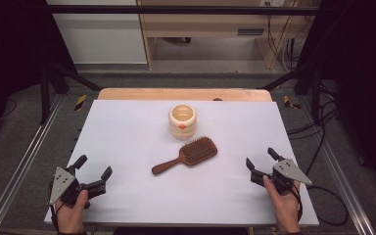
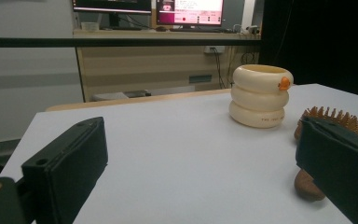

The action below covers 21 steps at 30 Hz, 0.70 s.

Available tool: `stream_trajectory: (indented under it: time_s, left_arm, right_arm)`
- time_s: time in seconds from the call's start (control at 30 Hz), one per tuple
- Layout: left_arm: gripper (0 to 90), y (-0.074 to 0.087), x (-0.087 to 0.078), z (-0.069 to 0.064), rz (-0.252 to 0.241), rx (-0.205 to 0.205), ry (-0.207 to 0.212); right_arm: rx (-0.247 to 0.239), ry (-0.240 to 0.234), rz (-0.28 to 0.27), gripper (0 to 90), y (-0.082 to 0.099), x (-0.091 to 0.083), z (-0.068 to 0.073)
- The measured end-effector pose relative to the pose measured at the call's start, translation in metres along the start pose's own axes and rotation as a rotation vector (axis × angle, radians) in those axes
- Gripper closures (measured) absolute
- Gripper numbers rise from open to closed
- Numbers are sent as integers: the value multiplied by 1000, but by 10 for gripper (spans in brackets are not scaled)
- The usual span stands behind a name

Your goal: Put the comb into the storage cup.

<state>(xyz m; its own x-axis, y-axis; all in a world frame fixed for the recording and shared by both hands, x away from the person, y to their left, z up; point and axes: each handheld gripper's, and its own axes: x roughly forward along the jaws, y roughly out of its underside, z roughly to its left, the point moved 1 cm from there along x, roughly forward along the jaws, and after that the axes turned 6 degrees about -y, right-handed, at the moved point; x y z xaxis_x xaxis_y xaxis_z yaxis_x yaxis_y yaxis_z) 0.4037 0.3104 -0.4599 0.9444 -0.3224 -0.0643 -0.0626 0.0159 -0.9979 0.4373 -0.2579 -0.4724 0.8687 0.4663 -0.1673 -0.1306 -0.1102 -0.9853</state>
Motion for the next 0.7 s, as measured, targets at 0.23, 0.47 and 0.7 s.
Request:
stream_trajectory:
  time_s: [0.23, 0.47, 0.7]
  left_arm:
    - [22, 1, 1, -2, 12, 5, 1]
    - [22, 1, 1, -2, 15, 7, 2]
    - [22, 1, 2, -4, 26, 14, 8]
  right_arm:
    - [53, -16, 43, 95, 2, 1, 0]
    - [53, -18, 60, 82, 4, 2, 1]
    - [59, -17, 76, 80, 5, 4, 1]
